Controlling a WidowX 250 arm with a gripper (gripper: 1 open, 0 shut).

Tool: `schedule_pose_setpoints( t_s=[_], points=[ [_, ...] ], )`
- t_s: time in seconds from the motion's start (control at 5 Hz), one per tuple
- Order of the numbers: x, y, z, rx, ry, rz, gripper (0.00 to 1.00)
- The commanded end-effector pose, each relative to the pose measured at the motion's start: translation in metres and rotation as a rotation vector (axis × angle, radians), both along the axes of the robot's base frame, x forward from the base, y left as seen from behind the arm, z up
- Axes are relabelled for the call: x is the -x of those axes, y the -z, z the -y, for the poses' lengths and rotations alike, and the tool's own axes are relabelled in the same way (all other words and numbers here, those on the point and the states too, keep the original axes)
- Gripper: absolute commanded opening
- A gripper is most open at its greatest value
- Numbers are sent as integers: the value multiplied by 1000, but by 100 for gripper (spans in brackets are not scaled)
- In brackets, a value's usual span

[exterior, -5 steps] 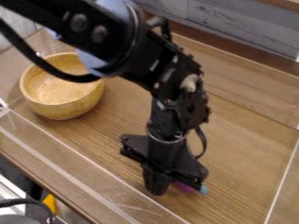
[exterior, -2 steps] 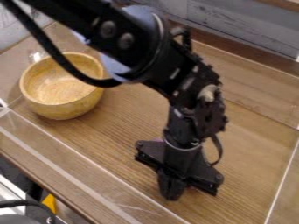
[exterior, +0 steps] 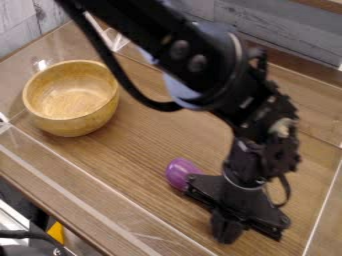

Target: Remove the purple eggplant from inside the brown bowl and put it on the table

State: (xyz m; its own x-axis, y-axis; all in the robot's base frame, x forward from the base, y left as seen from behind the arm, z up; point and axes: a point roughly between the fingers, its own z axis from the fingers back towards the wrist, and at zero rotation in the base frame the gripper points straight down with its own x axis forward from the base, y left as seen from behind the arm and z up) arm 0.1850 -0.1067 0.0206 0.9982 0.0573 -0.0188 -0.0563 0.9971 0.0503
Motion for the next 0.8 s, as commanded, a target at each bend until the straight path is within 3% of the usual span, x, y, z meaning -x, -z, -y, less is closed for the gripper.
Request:
schedule_pose_setpoints(
  t_s=[0.0, 0.4, 0.6],
  points=[
    [-7, -11, 12, 22, 50, 35, 0],
    [-8, -18, 2, 21, 28, 42, 0],
    [-15, -9, 15, 22, 50, 47, 0]
  ],
)
